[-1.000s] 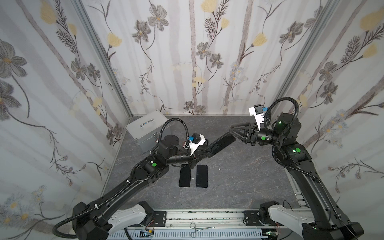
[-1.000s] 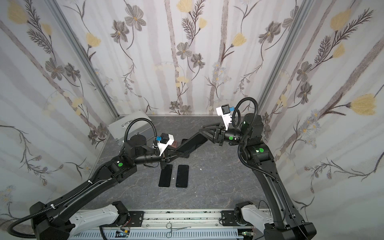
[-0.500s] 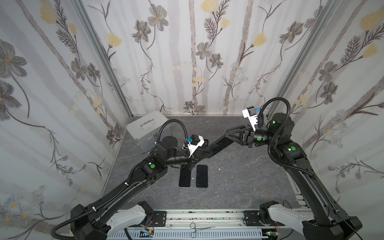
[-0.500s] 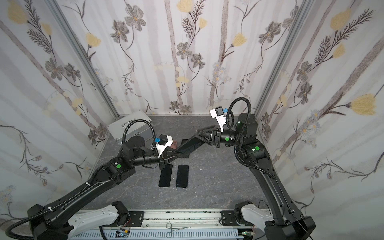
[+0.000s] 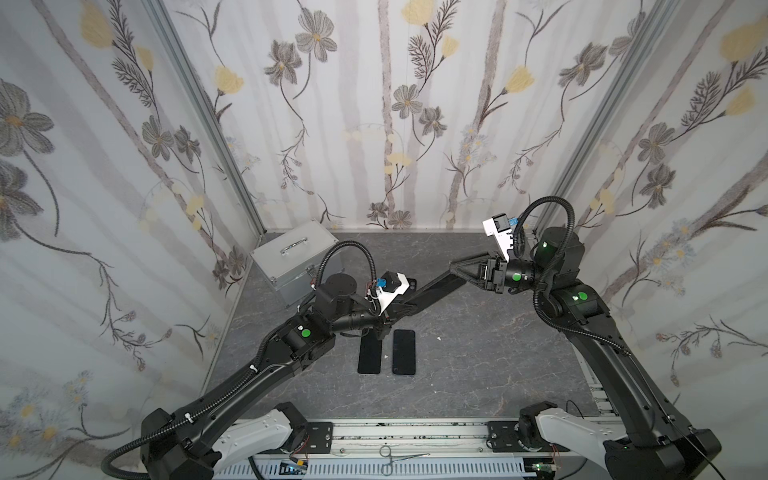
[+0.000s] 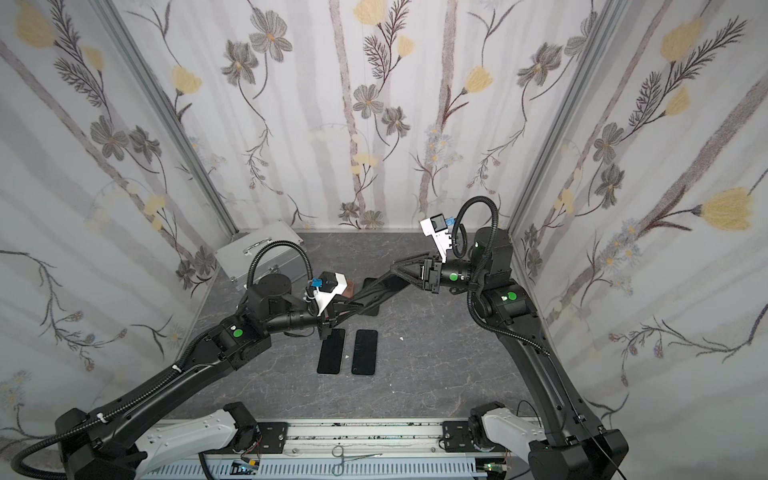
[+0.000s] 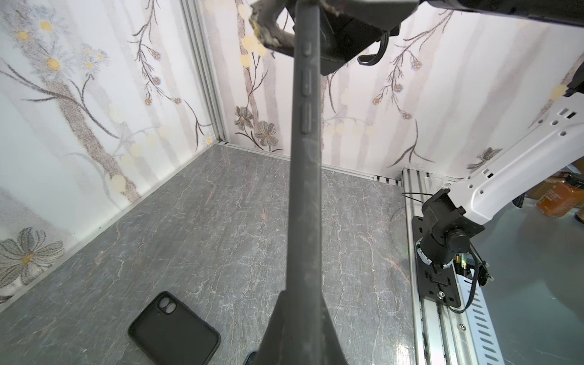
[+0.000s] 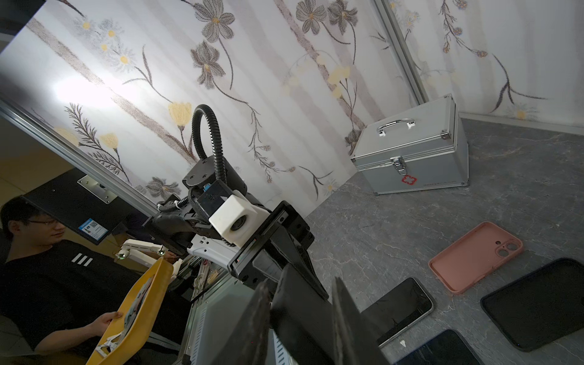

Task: Take the phone out of the phone case
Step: Remove the phone case from the phone.

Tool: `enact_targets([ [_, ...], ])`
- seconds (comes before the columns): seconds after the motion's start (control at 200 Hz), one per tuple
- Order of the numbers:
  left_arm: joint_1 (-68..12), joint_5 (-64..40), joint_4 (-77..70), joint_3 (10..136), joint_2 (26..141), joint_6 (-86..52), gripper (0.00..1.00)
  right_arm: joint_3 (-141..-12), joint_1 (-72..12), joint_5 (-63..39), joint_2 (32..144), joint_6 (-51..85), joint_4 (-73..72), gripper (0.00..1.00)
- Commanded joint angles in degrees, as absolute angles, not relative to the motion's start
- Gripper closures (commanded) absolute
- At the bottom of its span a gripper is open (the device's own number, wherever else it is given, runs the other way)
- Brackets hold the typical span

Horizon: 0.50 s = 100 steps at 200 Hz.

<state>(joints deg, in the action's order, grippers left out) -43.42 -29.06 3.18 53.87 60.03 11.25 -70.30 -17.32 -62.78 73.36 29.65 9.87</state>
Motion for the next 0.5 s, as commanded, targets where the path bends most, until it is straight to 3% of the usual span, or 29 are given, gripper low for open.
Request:
enact_targets([
  [0.0, -43.5, -24.33, -2.11, 54.55, 60.55, 13.98, 1.0, -69.82, -17.51, -66.35, 74.07, 31.47, 10.71, 0.68],
  [0.495, -43.81, -18.98, -2.2, 55.81, 60.67, 19.73, 1.0, -67.28, -17.63, -66.7, 74.37, 32.89, 9.94, 0.77],
])
